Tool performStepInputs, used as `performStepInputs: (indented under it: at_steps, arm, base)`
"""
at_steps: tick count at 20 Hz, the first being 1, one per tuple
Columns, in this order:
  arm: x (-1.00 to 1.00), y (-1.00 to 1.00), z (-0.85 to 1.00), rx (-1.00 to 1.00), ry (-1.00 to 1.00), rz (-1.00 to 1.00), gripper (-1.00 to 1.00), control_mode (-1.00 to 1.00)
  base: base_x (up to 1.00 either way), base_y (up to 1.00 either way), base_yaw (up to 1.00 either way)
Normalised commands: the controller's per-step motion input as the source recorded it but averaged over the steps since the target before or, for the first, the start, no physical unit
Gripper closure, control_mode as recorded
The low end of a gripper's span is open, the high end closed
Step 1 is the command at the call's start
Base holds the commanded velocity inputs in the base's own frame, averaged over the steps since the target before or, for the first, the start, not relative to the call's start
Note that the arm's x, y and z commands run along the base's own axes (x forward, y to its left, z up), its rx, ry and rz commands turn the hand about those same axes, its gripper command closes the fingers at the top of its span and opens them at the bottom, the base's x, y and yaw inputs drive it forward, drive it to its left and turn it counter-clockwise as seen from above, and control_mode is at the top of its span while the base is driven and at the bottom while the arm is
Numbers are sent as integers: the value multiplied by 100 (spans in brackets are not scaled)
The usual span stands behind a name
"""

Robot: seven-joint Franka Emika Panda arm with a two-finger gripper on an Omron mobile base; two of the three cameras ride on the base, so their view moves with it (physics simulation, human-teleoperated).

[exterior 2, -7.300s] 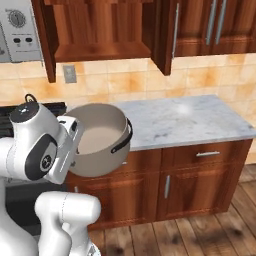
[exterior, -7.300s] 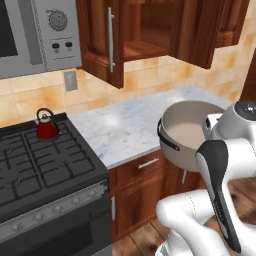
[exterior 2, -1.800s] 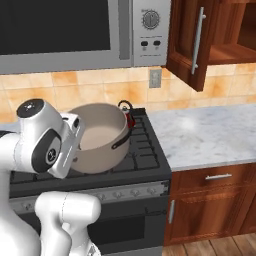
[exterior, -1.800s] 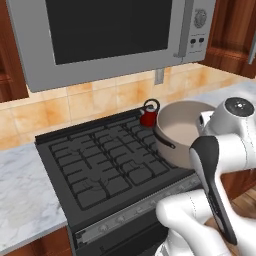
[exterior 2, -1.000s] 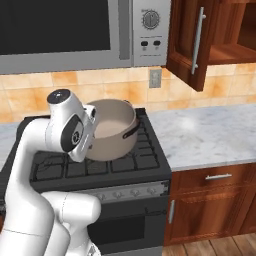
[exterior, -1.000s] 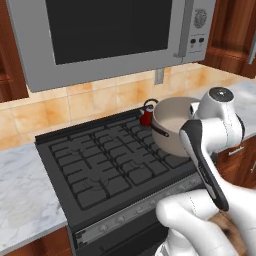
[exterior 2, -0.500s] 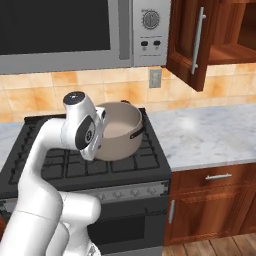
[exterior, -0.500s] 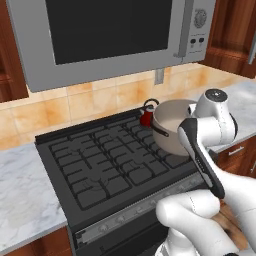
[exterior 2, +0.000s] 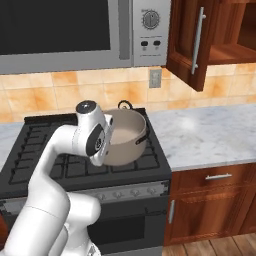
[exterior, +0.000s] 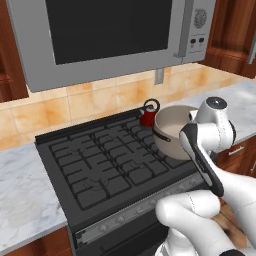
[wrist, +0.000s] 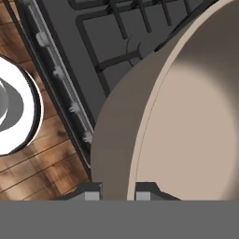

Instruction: Pick the kettle from the cabinet and place it on a stove burner. Then pick the pot from the counter and place it on another stove burner. Finally, turn both burners on.

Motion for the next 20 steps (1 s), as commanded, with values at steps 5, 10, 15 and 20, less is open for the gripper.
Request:
performStepInputs:
  at_steps: [5, 10, 15, 20]
  arm:
    - [20, -16, -25, 0, 0, 1, 100, -100]
    - [28, -14, -20, 0, 0, 0, 100, -100]
    - [37, -9, -16, 0, 0, 0, 100, -100]
    - [38, -5, -14, 0, 3, 2, 100, -100]
  base:
    - [0, 0, 0]
    - [0, 0, 0]
    - [0, 0, 0]
    - [0, 0, 0]
